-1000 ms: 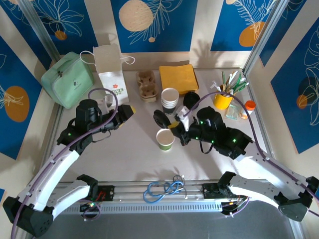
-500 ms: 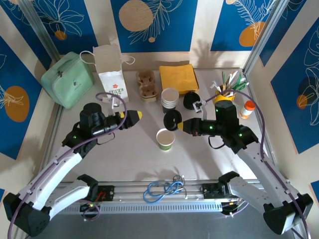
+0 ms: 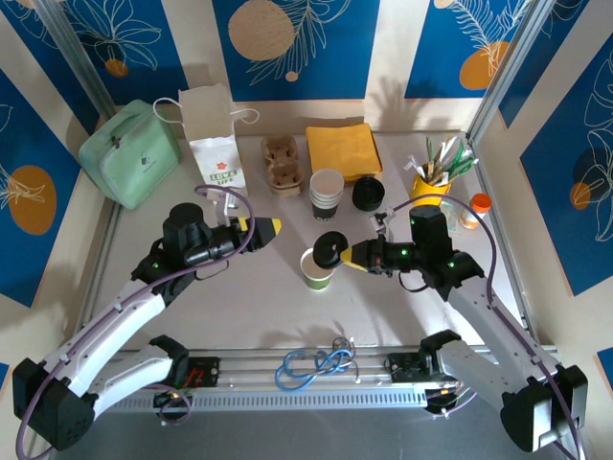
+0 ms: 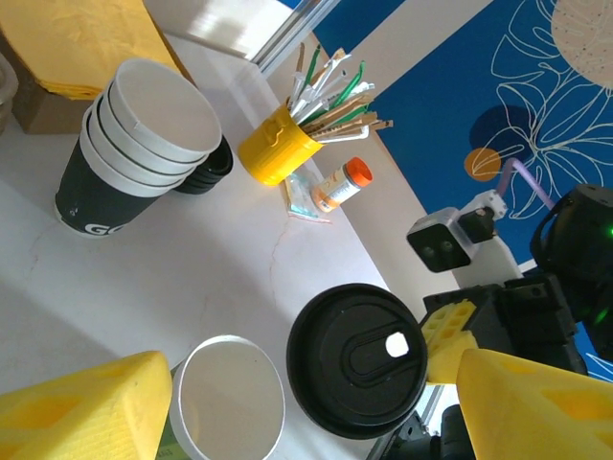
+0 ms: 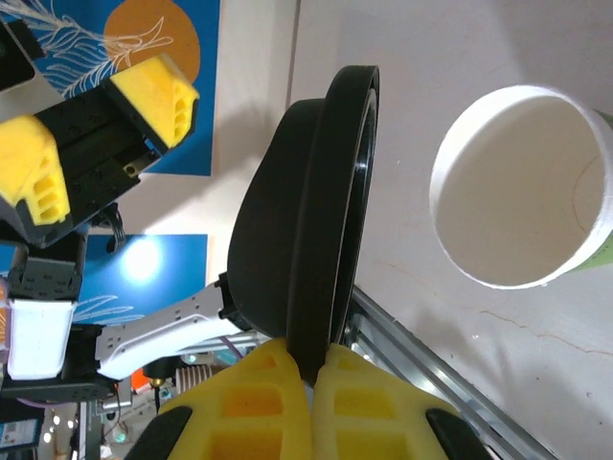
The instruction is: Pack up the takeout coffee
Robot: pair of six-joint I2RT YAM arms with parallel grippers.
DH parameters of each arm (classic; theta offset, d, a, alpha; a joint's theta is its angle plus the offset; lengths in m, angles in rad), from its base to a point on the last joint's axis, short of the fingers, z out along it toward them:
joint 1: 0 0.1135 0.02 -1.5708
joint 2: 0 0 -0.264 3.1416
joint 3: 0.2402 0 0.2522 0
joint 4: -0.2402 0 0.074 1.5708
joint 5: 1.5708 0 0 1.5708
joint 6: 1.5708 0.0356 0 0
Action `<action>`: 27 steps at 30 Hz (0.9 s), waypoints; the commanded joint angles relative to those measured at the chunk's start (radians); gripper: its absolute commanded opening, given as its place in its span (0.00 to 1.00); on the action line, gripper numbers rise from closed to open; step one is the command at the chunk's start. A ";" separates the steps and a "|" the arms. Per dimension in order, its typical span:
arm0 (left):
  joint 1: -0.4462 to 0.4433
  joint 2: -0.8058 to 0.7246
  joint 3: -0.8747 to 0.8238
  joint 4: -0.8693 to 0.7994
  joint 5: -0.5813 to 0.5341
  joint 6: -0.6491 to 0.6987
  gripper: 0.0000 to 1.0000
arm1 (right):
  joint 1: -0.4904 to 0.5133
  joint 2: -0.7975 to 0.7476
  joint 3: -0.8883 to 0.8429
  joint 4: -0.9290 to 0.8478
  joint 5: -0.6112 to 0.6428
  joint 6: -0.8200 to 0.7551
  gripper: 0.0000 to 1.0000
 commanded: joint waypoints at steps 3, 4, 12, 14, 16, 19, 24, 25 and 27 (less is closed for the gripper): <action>-0.011 0.024 -0.008 0.046 0.006 0.005 0.78 | -0.008 0.034 -0.032 0.061 -0.052 0.048 0.00; -0.011 0.026 -0.008 0.049 0.002 0.001 0.78 | -0.010 0.045 -0.033 0.061 -0.056 0.046 0.00; -0.010 0.036 -0.004 0.051 -0.005 -0.005 0.78 | -0.020 0.106 -0.061 0.067 -0.070 0.036 0.00; -0.010 0.038 -0.002 0.049 -0.007 -0.005 0.78 | -0.019 0.112 -0.069 0.073 -0.069 0.034 0.00; -0.010 0.039 -0.001 0.049 -0.007 -0.004 0.78 | -0.023 0.118 -0.075 0.079 -0.074 0.030 0.00; -0.010 0.047 0.003 0.050 -0.007 -0.005 0.79 | -0.027 0.132 -0.083 0.082 -0.080 0.025 0.00; -0.010 0.056 0.010 0.050 -0.004 -0.008 0.79 | -0.032 0.156 -0.087 0.084 -0.081 0.019 0.00; -0.010 0.057 0.012 0.049 -0.004 -0.008 0.79 | -0.032 0.162 -0.087 0.085 -0.081 0.018 0.00; -0.011 0.060 0.014 0.049 -0.002 -0.009 0.79 | -0.032 0.171 -0.086 0.087 -0.087 0.016 0.02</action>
